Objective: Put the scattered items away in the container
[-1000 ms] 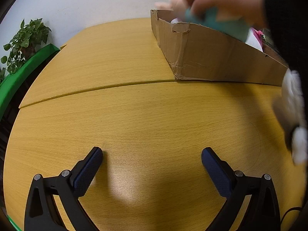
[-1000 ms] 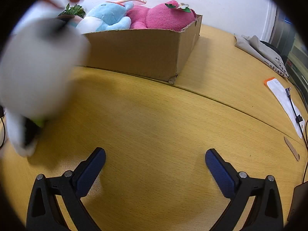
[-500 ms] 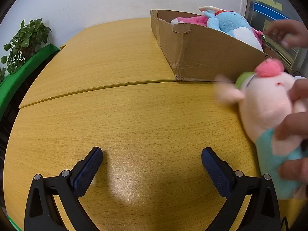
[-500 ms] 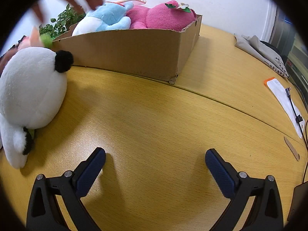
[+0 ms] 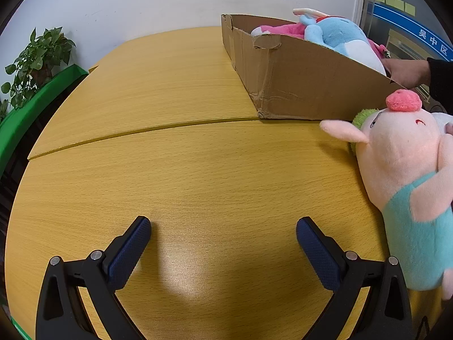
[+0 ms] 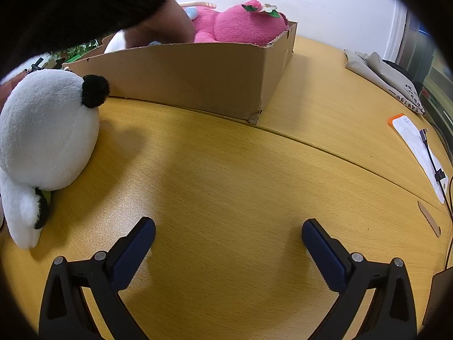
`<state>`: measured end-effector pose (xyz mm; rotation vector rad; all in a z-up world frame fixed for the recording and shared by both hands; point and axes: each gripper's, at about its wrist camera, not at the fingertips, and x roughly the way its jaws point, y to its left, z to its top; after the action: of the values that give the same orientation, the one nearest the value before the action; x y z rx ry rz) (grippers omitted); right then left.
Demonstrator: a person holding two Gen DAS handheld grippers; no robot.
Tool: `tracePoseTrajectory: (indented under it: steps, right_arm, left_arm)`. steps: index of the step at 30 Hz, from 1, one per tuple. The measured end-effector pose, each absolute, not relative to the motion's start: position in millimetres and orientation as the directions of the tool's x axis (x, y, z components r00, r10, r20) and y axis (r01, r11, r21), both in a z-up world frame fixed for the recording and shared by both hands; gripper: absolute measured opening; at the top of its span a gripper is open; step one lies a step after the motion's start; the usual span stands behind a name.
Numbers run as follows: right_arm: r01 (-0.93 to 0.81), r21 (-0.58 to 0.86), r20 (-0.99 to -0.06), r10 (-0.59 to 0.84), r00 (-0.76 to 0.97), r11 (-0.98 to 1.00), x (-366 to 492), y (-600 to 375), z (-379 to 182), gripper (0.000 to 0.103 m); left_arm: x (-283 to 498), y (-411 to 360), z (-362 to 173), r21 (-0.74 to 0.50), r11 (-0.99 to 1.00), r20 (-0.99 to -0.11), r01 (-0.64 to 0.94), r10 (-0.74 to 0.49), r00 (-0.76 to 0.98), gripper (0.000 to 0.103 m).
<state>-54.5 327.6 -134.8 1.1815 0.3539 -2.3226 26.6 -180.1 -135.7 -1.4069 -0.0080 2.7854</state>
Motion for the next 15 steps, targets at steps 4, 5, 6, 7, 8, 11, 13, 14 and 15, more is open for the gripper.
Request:
tracePoseTrajectory:
  steps: [4, 5, 6, 7, 8, 11, 13, 14, 15]
  right_arm:
    - [0.546, -0.002, -0.809, -0.319, -0.494, -0.838, -54.4, 327.6, -134.9, 0.103]
    - [0.546, -0.002, -0.809, -0.319, -0.494, -0.838, -54.6, 327.6, -134.9, 0.103]
    - [0.546, -0.002, -0.809, -0.320, -0.494, -0.838, -54.5, 327.6, -134.9, 0.103]
    - [0.546, -0.002, -0.809, -0.320, -0.494, -0.838, -54.5, 327.6, -134.9, 0.103]
    - [0.546, -0.002, -0.809, -0.319, -0.494, -0.838, -54.6, 327.6, -134.9, 0.103]
    - [0.546, -0.002, -0.809, -0.320, -0.494, -0.838, -54.5, 327.6, -134.9, 0.103]
    - [0.548, -0.002, -0.808, -0.321, -0.493, -0.836, -54.4, 327.6, -135.0, 0.103]
    - [0.549, -0.002, -0.808, -0.322, -0.493, -0.836, -54.4, 327.6, -135.0, 0.103]
    - [0.549, -0.002, -0.808, -0.322, -0.493, -0.836, -54.5, 327.6, -135.0, 0.103]
  left_arm:
    - [26.3, -180.1, -135.8, -0.014, -1.000, -0.805, -0.017, 0.021, -0.593, 0.103]
    - [26.4, -180.0, -135.8, -0.014, -1.000, -0.805, -0.017, 0.021, -0.593, 0.103]
    - [26.3, -180.0, -135.8, -0.014, -1.000, -0.805, -0.017, 0.021, -0.593, 0.103]
    - [26.3, -180.1, -135.7, -0.014, -1.000, -0.805, -0.017, 0.021, -0.593, 0.103]
    - [26.3, -180.0, -135.8, -0.014, -1.000, -0.805, -0.017, 0.021, -0.593, 0.103]
    - [26.3, -180.0, -135.8, -0.014, -1.000, -0.805, -0.017, 0.021, -0.593, 0.103]
    - [26.3, -180.0, -135.8, -0.014, -1.000, -0.805, -0.017, 0.021, -0.593, 0.103]
    - [26.3, -180.0, -135.8, -0.014, -1.000, -0.805, -0.017, 0.021, -0.593, 0.103]
    - [26.3, -180.0, -135.8, -0.014, -1.000, -0.805, -0.017, 0.021, -0.593, 0.103]
